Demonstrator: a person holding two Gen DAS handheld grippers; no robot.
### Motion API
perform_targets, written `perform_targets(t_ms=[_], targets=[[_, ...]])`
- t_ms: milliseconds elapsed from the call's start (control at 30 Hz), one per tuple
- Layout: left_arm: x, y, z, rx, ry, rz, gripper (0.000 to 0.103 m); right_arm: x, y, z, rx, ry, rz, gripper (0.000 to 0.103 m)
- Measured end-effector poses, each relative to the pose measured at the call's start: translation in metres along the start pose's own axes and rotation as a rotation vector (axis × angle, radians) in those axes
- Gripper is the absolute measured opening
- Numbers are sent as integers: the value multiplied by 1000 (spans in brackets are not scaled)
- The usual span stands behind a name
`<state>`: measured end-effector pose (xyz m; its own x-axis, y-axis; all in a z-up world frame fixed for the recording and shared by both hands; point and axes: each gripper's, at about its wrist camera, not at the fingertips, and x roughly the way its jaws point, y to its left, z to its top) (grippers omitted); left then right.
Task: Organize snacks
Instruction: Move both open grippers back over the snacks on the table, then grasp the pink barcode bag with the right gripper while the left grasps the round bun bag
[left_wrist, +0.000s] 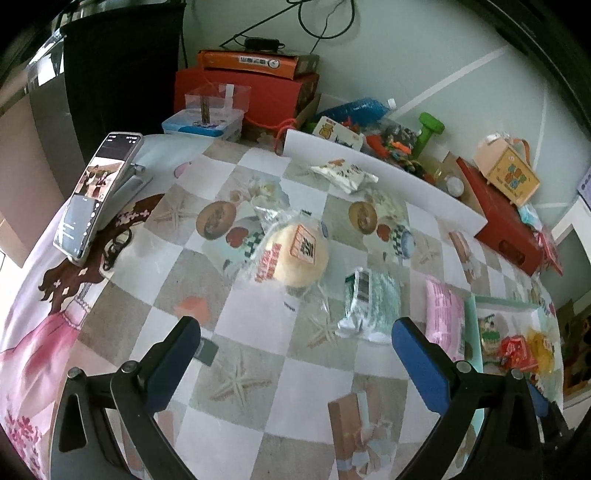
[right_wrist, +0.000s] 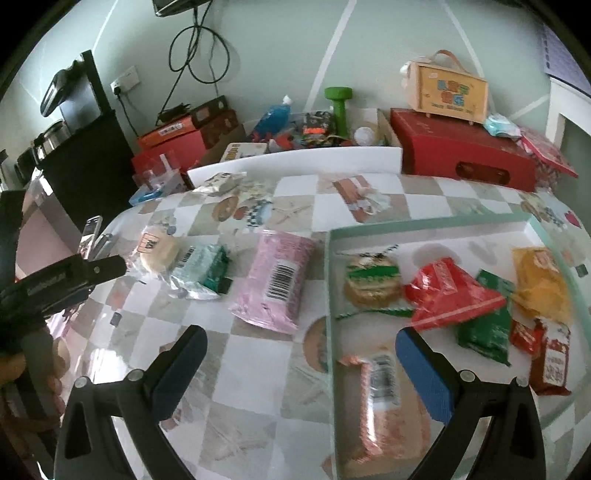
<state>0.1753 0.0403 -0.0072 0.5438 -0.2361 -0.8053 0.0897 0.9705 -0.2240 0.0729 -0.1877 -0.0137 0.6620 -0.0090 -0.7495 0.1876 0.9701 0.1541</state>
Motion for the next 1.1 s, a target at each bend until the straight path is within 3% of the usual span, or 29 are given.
perform_targets(t_ms=[467, 900, 967, 1100], targets=[[21, 8, 29, -12, -58, -20, 103, 37, 21, 24, -13, 27, 23, 103], [69, 1, 43, 25, -50, -12, 102, 82, 27, 41, -20, 48, -4, 78], [77, -1, 43, 47, -48, -8, 99, 91, 26, 40, -16, 62, -4, 75], [93, -4, 40, 61, -17, -1, 83, 97, 28, 40, -33, 57, -21, 67]])
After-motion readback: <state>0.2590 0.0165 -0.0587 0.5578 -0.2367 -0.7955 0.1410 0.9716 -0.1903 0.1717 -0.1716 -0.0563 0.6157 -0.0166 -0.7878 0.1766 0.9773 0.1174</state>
